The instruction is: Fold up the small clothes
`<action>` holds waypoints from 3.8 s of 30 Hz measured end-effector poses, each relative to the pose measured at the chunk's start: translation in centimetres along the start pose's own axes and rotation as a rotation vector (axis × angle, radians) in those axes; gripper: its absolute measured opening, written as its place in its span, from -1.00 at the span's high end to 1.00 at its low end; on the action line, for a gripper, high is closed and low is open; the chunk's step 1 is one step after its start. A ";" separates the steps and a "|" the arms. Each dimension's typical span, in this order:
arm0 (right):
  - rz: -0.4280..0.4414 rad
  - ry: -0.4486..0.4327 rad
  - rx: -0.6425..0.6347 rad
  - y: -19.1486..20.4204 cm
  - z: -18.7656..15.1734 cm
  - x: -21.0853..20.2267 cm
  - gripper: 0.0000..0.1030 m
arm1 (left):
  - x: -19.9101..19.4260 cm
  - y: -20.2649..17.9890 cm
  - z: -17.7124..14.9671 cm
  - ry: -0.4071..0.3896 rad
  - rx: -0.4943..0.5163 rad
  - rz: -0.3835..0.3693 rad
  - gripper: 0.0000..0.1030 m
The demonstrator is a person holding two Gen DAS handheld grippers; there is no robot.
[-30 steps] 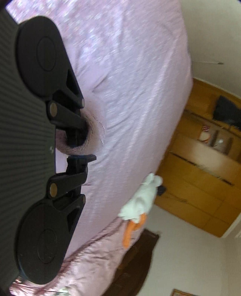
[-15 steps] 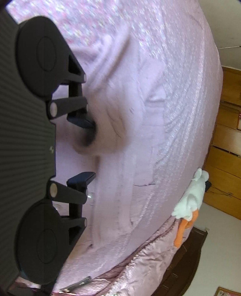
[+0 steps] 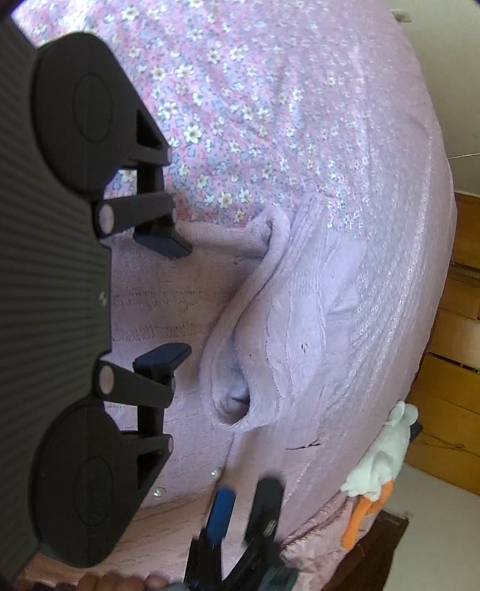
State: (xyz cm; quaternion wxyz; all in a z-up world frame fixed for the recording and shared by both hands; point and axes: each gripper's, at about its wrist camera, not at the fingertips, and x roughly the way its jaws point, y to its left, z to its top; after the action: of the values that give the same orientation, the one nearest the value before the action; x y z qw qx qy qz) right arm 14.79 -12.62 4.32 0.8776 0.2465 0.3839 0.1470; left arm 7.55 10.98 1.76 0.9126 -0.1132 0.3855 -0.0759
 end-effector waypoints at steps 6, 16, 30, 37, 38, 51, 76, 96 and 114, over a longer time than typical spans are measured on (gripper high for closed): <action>-0.082 0.128 -0.088 2.1 0.8 4.8 0.10 | 0.0 0.3 -0.1 -0.025 -0.002 -0.006 -0.04; -0.222 -0.075 -0.463 5.4 2.7 1.3 0.75 | 2.2 1.1 1.9 -0.060 -0.055 -0.066 -0.03; -0.317 0.007 -0.535 4.4 1.9 0.8 0.03 | 2.6 0.5 1.7 -0.056 -0.011 -0.048 -0.04; -0.114 0.113 -0.612 8.2 0.8 2.0 -0.04 | 2.8 0.5 1.9 -0.041 0.015 -0.048 -0.04; -0.098 0.131 -0.622 8.5 0.6 2.6 -0.05 | 2.8 0.5 1.9 -0.038 0.023 -0.047 -0.04; -0.164 0.113 -0.717 8.4 -0.7 9.1 0.11 | 3.1 -0.4 1.7 -0.038 0.105 -0.018 -0.04; -0.438 -0.238 -0.252 -9.8 5.8 -6.4 0.85 | 3.4 -0.3 1.8 -0.026 0.098 0.013 -0.05; -0.502 -0.327 -0.156 -12.1 3.2 -7.9 -0.01 | 3.4 -1.3 1.6 -0.016 0.158 0.065 -0.09; -0.502 -0.248 -0.015 -16.3 2.0 -7.9 0.54 | 3.5 -1.4 1.8 -0.002 0.187 0.072 -0.11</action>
State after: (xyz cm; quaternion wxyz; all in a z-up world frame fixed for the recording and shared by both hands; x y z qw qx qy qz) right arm 12.23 -30.43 1.32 0.9286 0.1533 0.3217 -0.1034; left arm 11.22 9.13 0.96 0.9216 -0.0137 0.3798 -0.0784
